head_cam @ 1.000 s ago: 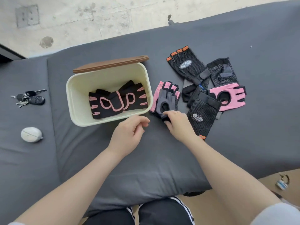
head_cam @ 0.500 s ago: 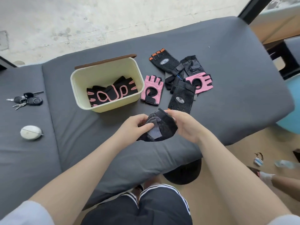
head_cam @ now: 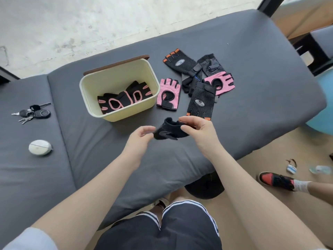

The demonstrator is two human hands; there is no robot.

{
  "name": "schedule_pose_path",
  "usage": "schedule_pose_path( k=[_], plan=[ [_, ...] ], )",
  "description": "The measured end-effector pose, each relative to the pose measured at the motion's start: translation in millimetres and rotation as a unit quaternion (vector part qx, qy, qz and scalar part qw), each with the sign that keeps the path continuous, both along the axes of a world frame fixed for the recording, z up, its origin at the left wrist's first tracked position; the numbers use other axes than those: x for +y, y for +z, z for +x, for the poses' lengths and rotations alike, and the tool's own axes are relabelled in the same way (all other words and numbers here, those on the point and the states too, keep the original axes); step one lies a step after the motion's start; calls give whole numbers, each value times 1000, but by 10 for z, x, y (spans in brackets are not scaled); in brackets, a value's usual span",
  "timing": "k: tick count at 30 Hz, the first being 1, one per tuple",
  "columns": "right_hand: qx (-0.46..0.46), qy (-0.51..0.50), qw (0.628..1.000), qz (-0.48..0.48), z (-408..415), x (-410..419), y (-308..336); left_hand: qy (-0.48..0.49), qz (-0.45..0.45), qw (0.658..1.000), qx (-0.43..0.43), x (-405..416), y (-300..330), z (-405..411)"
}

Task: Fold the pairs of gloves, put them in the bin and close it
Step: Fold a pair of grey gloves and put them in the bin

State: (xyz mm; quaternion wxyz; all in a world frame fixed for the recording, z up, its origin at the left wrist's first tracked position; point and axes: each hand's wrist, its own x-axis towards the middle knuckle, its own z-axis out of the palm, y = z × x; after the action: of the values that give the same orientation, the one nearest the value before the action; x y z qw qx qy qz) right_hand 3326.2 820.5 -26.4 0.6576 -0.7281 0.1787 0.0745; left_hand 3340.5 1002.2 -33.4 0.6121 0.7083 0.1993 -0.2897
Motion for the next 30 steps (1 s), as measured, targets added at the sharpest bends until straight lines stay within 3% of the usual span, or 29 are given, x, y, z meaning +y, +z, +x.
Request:
schedule_pose_path(
  k=[3, 5, 8, 14, 18, 22, 26, 30],
  plan=[
    [-76, 20, 991, -112, -51, 12, -36, 91, -131, 972, 170, -123, -27, 73],
    [-120, 33, 976, -181, -65, -1, -113, 83, -196, 958, 191, -256, 0, 122],
    [-112, 67, 965, -226, -42, -23, -209, 23, -148, 980, 132, -485, 19, 167],
    [-80, 119, 979, -148, 280, -295, -192, 27, -112, 993, 33, -893, 66, 559],
    [-1, 14, 997, -81, 673, -727, -242, 20, -32, 995, -91, -1098, 59, 1004],
    [135, -54, 975, -165, 1084, -1183, -734, -9, 99, 980, -170, -1257, -96, 1327],
    [233, -79, 950, -190, 1408, -1381, -1223, -24, 149, 973, -172, -1388, -265, 1547],
    [247, -129, 941, -195, 1503, -1318, -1412, -37, 183, 958, -216, -1471, -309, 1673]
  ],
)
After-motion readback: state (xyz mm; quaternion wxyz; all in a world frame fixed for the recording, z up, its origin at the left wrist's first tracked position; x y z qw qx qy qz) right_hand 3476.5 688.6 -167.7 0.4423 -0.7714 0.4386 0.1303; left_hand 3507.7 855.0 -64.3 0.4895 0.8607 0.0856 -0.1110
